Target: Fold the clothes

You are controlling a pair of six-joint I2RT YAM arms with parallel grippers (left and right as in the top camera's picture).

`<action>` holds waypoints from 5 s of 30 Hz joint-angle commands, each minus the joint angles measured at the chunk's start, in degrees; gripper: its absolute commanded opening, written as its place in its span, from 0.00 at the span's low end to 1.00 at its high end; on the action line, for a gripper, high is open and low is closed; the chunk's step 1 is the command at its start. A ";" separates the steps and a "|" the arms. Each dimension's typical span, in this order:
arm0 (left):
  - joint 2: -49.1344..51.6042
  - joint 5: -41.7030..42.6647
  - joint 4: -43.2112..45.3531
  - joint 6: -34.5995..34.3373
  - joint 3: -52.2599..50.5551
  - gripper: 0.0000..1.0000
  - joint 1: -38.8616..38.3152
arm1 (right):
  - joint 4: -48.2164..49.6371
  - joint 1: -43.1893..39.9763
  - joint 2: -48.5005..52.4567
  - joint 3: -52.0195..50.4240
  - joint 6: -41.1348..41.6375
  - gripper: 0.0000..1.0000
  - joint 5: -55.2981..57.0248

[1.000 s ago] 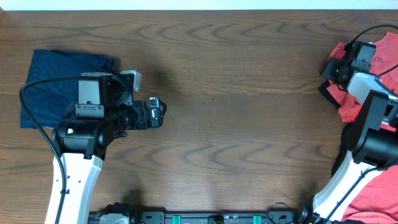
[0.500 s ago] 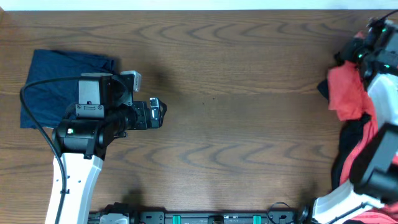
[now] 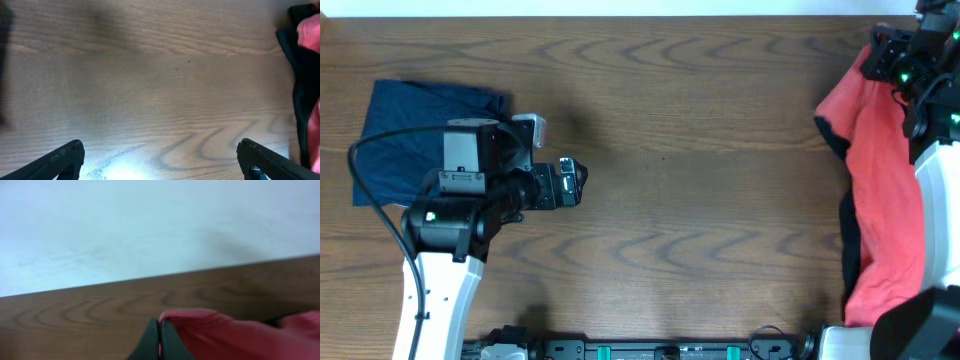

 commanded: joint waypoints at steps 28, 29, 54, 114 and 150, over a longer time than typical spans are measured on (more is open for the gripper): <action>-6.27 -3.26 2.29 -0.37 8.57 0.98 0.24 | -9.05 34.14 -10.36 6.34 3.32 0.12 -16.52; -6.62 -4.22 2.29 -0.37 9.01 0.98 0.24 | -9.94 37.16 -10.12 6.34 2.01 0.35 -15.13; 24.22 -5.95 4.02 5.29 9.53 0.98 -11.17 | -25.29 26.23 -16.02 6.34 2.21 0.93 2.01; 32.06 2.08 23.89 0.50 9.55 0.73 11.13 | -35.54 4.50 13.27 6.29 10.91 0.51 19.19; 40.89 -5.95 5.51 6.82 4.98 0.76 -11.78 | -28.37 -27.91 38.32 7.67 19.89 0.01 34.23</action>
